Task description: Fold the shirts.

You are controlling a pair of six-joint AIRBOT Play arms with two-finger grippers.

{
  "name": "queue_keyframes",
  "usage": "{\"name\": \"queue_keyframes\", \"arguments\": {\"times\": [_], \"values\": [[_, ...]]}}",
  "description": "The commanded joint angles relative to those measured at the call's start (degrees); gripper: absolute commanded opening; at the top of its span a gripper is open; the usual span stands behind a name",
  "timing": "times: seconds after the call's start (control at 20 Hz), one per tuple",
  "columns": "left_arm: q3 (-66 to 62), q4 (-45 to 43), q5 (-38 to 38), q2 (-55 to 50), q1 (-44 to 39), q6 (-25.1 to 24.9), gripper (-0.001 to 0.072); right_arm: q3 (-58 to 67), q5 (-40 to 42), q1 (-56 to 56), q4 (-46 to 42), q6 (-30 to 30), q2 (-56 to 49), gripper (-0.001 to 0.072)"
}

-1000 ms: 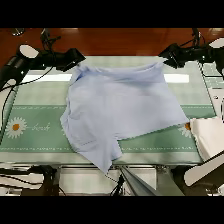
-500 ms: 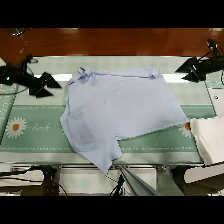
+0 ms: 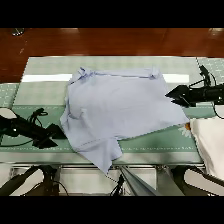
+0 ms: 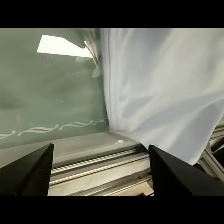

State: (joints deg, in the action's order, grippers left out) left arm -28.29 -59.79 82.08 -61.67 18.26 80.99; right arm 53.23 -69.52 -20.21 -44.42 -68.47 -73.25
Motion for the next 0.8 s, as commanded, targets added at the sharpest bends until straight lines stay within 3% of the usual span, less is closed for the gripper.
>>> {"name": "queue_keyframes", "arguments": {"times": [0.0,0.1,0.45,0.6,0.65,0.7,0.75], "values": [[7.7,8.4,-2.3,3.6,0.2,-2.5,0.0702,-3.7,1.1,0.2,1.1,1.5,2.6,0.0621],[10.4,14.3,-5.1,3.7,-0.7,-3.4,0.0702,-3.7,1.2,0.2,1.1,1.5,2.6,0.0621],[15.5,19.8,-17.9,3.7,-15.9,-1.7,0.0702,-3.7,0.9,0.2,1.0,1.9,2.6,0.0621],[15.5,23.4,-24.8,3.7,-18.8,-1.3,0.0699,-3.5,3.3,-1.2,0.7,2.3,2.6,0.062],[15.4,23.4,-26.3,3.7,-18.6,-0.2,0.0649,-3.0,3.6,-3.6,0.6,1.9,2.6,0.0621],[15.2,23.4,-27.1,3.7,-18.2,-0.2,0.0543,-2.6,3.3,-6.4,0.6,1.0,2.6,0.0621],[14.9,23.4,-27.1,3.7,-17.8,-0.2,0.0544,-2.3,2.9,-9.5,0.7,0.8,2.6,0.0621]]}}
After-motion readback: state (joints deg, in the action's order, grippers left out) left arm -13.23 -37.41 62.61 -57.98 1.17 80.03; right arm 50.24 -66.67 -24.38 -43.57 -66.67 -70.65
